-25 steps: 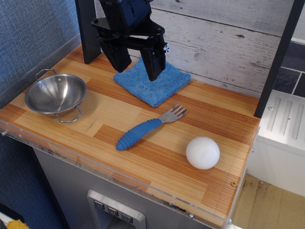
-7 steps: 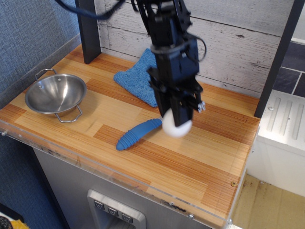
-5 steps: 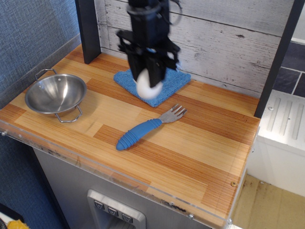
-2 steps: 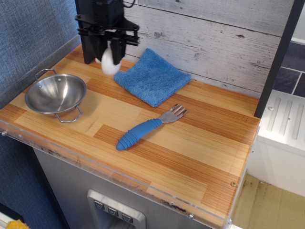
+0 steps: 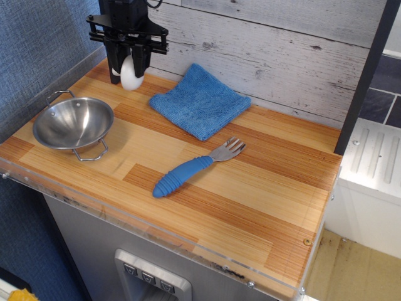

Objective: Place the white vegetable in front of the silver bowl.

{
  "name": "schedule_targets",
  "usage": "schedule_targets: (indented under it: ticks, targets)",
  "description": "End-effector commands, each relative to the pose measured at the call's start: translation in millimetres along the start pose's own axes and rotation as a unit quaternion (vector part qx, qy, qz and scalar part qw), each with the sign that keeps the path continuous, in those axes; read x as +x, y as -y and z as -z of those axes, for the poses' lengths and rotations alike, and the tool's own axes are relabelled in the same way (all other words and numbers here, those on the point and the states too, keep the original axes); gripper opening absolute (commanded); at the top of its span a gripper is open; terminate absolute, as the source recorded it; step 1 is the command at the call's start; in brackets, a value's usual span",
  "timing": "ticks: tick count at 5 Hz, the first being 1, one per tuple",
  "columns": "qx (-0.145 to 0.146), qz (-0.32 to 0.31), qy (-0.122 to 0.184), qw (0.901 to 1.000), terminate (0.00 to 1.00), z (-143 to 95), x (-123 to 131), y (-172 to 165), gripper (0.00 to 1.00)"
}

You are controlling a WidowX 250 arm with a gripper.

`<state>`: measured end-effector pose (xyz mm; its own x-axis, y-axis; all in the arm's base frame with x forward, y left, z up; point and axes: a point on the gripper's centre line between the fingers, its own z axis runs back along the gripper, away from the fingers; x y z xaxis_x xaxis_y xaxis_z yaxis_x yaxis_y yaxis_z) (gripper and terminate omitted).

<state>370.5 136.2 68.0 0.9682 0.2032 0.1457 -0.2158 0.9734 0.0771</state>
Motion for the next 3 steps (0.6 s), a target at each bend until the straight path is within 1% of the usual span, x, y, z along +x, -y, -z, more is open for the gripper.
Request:
schedule_targets:
  ticks: [1, 2, 3]
  targets:
    - [0.024, -0.021, 0.036, 0.9988, 0.0, -7.3, 2.6, -14.7, 0.0]
    - [0.021, -0.029, 0.035, 0.9987, 0.0, 1.3, 5.5, -19.0, 0.0]
    - [0.024, -0.04, 0.03, 0.9985, 0.0, 7.7, 5.2, -20.6, 0.0]
